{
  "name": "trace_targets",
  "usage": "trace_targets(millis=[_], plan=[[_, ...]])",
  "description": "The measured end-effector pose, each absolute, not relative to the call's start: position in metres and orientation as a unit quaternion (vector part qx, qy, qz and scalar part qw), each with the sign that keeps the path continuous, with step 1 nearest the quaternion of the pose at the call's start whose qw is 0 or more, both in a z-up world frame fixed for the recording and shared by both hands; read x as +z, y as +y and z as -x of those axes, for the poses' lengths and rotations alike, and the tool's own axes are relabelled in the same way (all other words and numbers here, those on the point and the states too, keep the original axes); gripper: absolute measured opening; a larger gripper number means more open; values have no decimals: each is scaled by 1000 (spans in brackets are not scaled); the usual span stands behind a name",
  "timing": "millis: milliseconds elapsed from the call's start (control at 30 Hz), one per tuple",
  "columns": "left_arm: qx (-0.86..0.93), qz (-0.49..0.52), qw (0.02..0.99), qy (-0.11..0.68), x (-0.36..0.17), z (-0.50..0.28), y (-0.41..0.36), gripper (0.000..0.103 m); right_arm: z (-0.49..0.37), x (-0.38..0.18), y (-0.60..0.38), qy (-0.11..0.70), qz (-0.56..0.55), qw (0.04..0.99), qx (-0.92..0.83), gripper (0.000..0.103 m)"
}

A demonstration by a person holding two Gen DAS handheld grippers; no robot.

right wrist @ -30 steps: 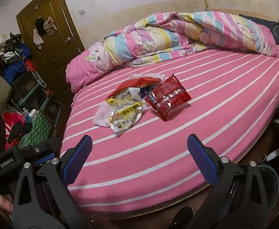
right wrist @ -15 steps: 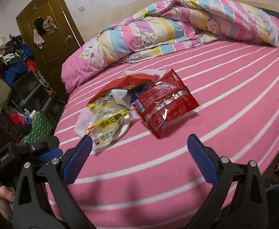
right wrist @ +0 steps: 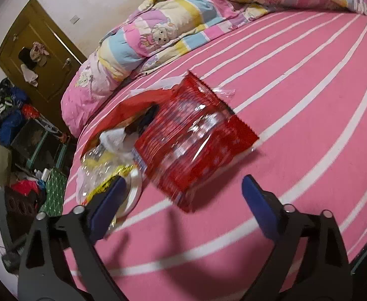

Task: Collect trash
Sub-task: 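Grasp the red snack bag with the right tool while the left tool grasps the clear yellow-labelled bag, then carry both held bags off the bed over the black trash bin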

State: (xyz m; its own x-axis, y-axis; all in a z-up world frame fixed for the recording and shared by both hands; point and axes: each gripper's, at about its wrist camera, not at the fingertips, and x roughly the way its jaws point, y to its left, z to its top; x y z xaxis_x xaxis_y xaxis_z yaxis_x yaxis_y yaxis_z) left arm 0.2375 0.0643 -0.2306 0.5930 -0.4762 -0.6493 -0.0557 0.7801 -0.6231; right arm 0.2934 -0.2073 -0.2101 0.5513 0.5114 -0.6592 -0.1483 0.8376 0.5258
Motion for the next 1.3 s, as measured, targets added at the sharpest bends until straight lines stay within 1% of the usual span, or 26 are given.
trace_targets(millis=[67, 133, 167, 200, 267, 300, 333, 367, 400, 433, 467, 533, 667, 833, 900, 1067, 1300], plan=[[-129, 311, 834, 437, -235, -242, 64, 66, -301, -217, -209, 442, -226, 847, 190, 76], [-132, 316, 832, 436, -237, -245, 64, 66, -306, -224, -211, 451, -243, 838, 187, 68], [-133, 317, 832, 435, -237, -246, 64, 63, -308, -227, -212, 453, -252, 834, 187, 64], [-135, 319, 831, 435, -238, -248, 64, 60, -308, -227, -213, 454, -254, 833, 187, 57], [-135, 320, 830, 437, -241, -249, 65, 47, -309, -226, -212, 453, -247, 836, 187, 37], [-135, 322, 829, 437, -242, -250, 65, 42, -307, -224, -213, 449, -238, 842, 182, 26], [-137, 324, 827, 438, -243, -250, 66, 31, -306, -222, -213, 445, -234, 845, 180, 26], [-138, 325, 827, 438, -243, -250, 65, 23, -304, -218, -215, 438, -233, 849, 180, 25], [-138, 325, 827, 437, -243, -250, 65, 20, -303, -217, -215, 434, -230, 852, 179, 24], [-139, 324, 829, 433, -241, -249, 65, 14, -302, -215, -215, 430, -226, 856, 178, 24], [-141, 323, 831, 431, -240, -248, 64, 10, -299, -213, -216, 427, -221, 859, 177, 24], [-145, 317, 837, 422, -233, -243, 62, 10, -296, -210, -216, 423, -217, 862, 177, 24], [-151, 306, 848, 406, -219, -233, 58, 5, -283, -197, -213, 407, -196, 875, 173, 24], [-148, 310, 858, 381, -203, -215, 59, 4, -258, -177, -204, 377, -148, 898, 172, 24], [-147, 313, 862, 370, -197, -208, 59, 1, -248, -169, -201, 367, -133, 904, 174, 23], [-156, 308, 876, 337, -173, -184, 55, 0, -222, -146, -200, 342, -108, 916, 178, 23], [-162, 316, 883, 307, -141, -148, 49, 0, -169, -108, -213, 313, -102, 926, 185, 22]])
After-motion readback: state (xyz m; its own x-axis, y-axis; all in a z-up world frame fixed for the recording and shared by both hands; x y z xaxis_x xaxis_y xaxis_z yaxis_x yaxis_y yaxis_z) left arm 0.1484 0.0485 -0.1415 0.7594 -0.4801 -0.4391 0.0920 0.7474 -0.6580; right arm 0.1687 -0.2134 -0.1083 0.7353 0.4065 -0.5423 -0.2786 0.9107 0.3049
